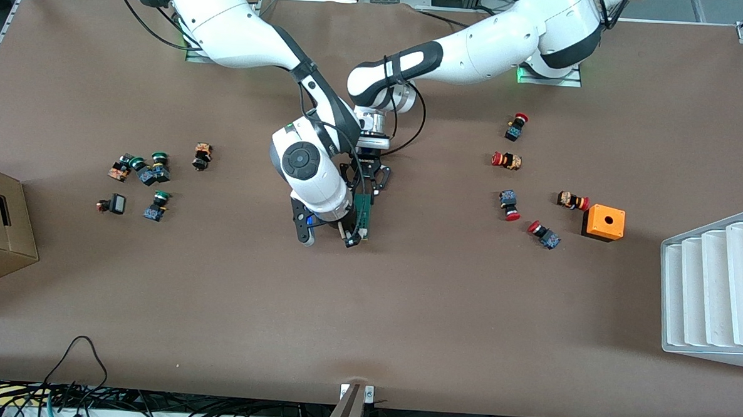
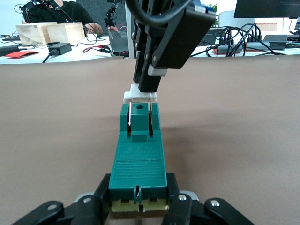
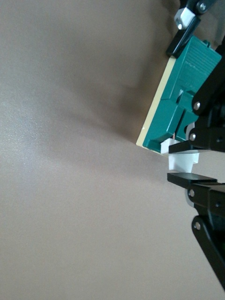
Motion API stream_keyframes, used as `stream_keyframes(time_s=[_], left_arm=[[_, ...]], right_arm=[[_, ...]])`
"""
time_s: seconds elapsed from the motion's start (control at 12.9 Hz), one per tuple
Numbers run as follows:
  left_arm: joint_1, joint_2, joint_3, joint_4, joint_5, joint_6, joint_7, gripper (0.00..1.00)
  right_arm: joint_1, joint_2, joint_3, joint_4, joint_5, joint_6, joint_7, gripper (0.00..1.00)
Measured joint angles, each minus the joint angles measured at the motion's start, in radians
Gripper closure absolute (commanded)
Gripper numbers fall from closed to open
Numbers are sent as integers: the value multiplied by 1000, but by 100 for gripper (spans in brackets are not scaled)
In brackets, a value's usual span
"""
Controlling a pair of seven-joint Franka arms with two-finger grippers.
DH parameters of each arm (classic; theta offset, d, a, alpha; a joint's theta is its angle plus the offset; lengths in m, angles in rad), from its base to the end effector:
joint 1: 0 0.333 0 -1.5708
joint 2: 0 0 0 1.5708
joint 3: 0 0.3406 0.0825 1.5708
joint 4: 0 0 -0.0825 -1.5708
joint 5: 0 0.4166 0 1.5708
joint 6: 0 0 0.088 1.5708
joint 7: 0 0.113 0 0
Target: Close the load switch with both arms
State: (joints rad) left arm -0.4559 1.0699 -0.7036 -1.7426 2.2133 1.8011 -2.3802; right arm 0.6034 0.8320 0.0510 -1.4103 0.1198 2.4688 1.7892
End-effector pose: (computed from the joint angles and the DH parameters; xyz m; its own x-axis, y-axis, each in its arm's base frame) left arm 0.3747 -0.5738 0.0581 0.4019 -0.0157 0.9155 -0.0254 -0.9997 -0.0060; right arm 0.6369 0.4776 0.2170 0.3342 -0.9261 -0.1749 -0.9352 -0.3028 -0.1836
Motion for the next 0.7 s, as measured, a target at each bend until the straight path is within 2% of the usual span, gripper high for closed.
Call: stream_keyframes(time_s=[0.39,0.46,0.7], left_arm=[[0,0,0,0,0,0,0,100],[0,0,0,0,0,0,0,100],[0,0,0,0,0,0,0,100]], right_arm=[[-1,12,0,7,-2,3,-2,75],[-1,12,0,7,-2,3,-2,63],[-4,11,0,11,-2,-1,-2,1]])
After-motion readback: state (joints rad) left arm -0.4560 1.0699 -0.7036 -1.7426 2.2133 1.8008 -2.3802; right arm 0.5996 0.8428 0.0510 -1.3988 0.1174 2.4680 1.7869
